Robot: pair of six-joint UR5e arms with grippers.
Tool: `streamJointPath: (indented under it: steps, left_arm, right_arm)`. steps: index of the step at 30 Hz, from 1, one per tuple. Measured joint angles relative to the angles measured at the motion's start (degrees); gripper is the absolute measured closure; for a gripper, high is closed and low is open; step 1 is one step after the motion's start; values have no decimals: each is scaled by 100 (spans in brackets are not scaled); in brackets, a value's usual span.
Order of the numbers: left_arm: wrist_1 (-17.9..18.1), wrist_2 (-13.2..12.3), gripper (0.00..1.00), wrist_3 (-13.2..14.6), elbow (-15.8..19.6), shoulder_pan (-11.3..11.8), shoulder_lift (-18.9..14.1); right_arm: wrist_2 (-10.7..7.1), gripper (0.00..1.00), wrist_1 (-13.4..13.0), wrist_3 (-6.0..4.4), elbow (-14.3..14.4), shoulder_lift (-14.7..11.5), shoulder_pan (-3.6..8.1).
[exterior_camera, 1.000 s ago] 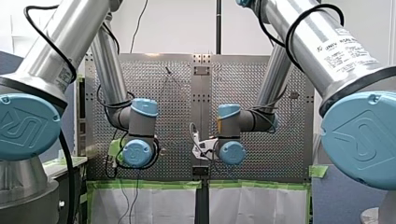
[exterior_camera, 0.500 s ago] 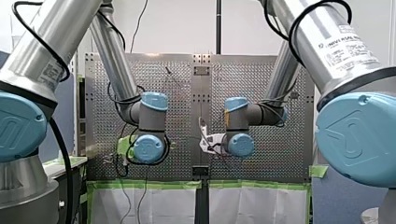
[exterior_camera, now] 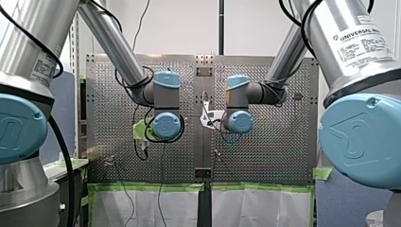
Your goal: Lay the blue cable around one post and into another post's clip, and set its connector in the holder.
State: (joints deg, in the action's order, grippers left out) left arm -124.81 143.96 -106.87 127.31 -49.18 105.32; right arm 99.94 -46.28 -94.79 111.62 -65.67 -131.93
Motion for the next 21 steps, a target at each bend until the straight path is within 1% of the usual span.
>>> streamJointPath:
  steps: [2,5,10,15,18,21]
  left_arm:
    - [-109,11,0,-68,-106,45,-107]
    - [-264,11,0,-195,-262,107,-263]
    - [-557,2,0,-357,-556,218,-557]
    - [-838,-20,0,-318,-802,351,-835]
    - [-1011,-117,0,-300,-947,493,-1009]
    - [-1177,-258,0,-369,-1053,650,-1175]
  right_arm:
    - [0,100,109,-99,-95,-110,-1]
    - [5,100,257,-157,-234,-258,-3]
    - [8,100,546,-155,-521,-548,3]
    - [10,100,837,-170,-813,-838,26]
    - [22,100,973,-178,-946,-972,41]
    - [43,100,1099,-184,-1073,-1099,50]
